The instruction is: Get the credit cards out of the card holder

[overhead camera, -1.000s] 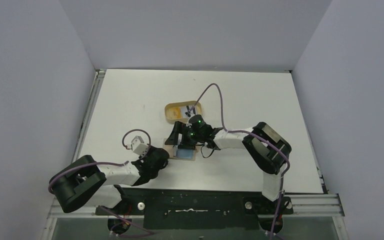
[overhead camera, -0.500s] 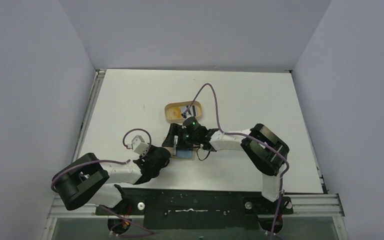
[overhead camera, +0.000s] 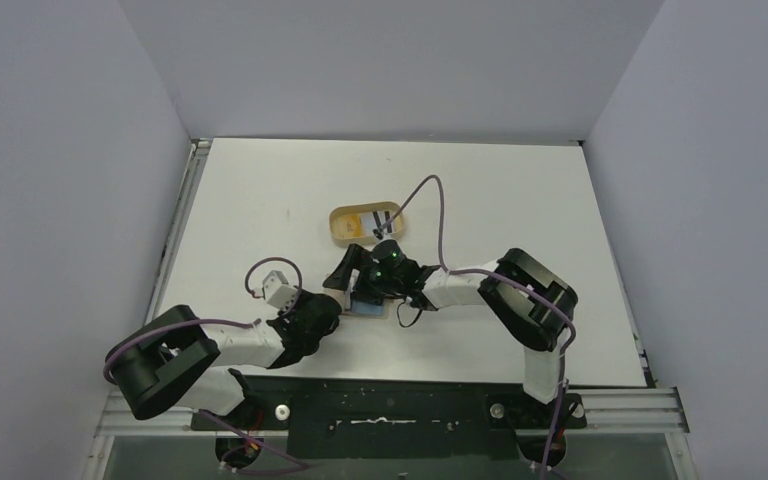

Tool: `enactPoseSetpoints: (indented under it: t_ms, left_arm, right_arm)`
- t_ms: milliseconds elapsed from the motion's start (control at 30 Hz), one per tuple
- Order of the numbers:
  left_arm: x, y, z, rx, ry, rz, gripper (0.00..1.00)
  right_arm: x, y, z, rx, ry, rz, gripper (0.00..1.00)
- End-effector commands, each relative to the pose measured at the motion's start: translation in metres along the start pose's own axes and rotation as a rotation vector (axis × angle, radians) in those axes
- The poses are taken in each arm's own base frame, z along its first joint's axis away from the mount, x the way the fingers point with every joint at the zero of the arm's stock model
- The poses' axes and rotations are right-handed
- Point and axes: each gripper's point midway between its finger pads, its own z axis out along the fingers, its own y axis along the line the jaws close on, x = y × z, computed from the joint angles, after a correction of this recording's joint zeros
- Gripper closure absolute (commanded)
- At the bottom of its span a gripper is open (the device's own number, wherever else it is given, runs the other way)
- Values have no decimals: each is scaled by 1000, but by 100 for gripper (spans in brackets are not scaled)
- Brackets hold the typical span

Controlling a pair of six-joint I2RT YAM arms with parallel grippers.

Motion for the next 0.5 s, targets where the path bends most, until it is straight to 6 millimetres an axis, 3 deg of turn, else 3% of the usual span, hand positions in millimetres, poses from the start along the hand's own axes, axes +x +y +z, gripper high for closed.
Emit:
enactPoseSetpoints:
  t_ms: [0, 167, 333, 467]
  left_arm:
    - [16, 44, -4, -107, 80, 129, 100]
    - [16, 44, -4, -106, 82, 128, 100]
    - [16, 45, -4, -107, 81, 127, 100]
    - [16, 44, -4, -108, 81, 128, 100]
  right_arm:
    - [0, 61, -6, -299, -32, 76, 17]
    - [-1, 79, -7, -429, -43, 107, 24]
    - [1, 76, -6, -432, -36, 101, 36]
    - [6, 66, -5, -408, -28, 100, 56]
